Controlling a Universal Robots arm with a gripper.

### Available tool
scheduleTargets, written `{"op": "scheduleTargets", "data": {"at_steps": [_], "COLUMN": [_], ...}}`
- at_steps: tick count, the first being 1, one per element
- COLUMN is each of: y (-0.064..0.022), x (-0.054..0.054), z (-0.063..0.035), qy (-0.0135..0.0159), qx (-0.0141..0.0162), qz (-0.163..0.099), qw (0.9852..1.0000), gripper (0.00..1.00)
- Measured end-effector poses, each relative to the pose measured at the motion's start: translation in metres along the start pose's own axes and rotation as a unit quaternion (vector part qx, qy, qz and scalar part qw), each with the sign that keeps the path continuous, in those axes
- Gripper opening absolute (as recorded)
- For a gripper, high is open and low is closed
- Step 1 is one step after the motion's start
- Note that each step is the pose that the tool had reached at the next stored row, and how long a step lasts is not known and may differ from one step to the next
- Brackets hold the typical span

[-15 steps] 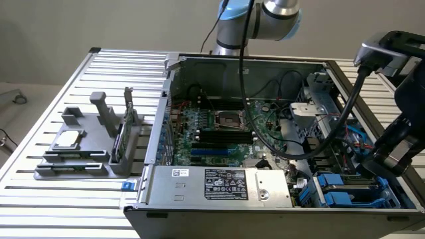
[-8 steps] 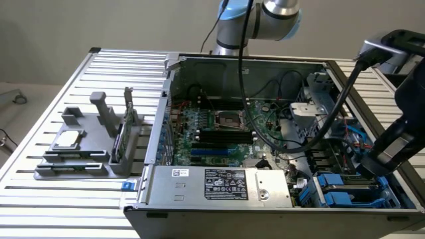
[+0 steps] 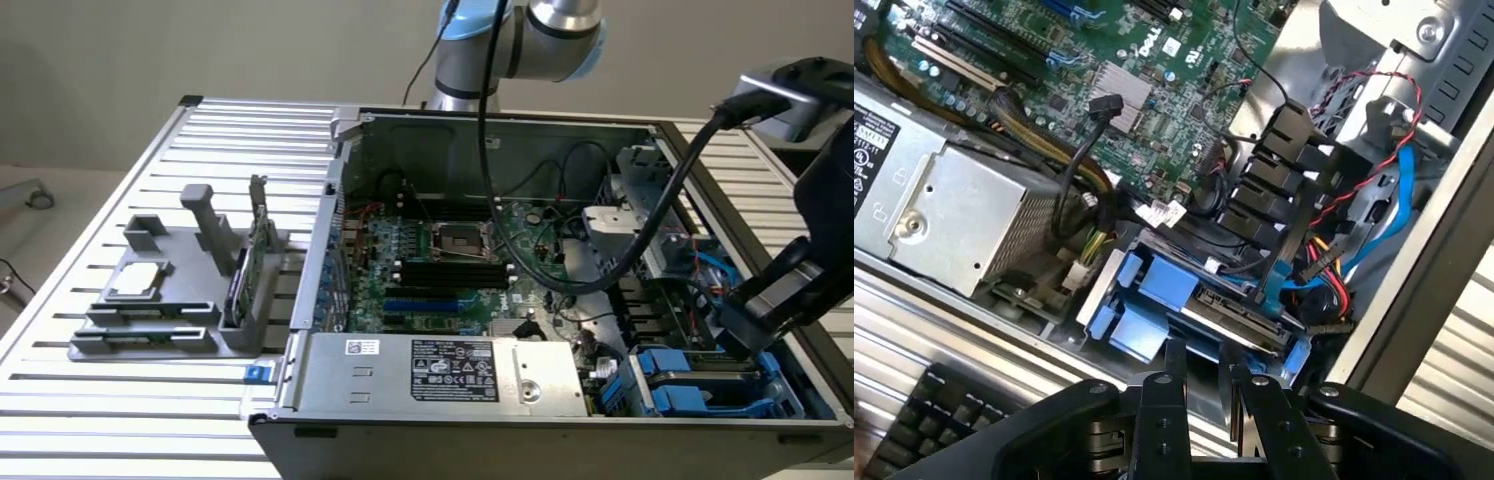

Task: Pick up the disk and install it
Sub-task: 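Insert the first disk wire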

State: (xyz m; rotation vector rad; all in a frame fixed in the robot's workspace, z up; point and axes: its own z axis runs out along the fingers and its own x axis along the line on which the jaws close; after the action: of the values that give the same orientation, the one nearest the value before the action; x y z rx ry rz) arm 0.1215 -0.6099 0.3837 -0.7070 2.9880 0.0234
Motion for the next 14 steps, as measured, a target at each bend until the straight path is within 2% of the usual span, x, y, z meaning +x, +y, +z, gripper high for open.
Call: {"op": "scheduleTargets", "data": {"at_steps": [4, 7, 10, 14], "y": [0.0000, 0.0000, 0.0000, 0.0000], "x": [0.0000, 0.0000, 0.0000, 0.0000], "z": [0.0000, 0.0000, 0.0000, 0.0000], "qy": [0.0000, 0.0000, 0.0000, 0.0000], "qx": [0.0023, 0.0040, 0.0057, 0.0079], "qz": [0.032, 0.057, 0.080, 0.113], "qw": [0.9995, 0.9984, 0.9968, 0.9936], "gripper": [0.28, 0.28, 0.28, 0.28]}}
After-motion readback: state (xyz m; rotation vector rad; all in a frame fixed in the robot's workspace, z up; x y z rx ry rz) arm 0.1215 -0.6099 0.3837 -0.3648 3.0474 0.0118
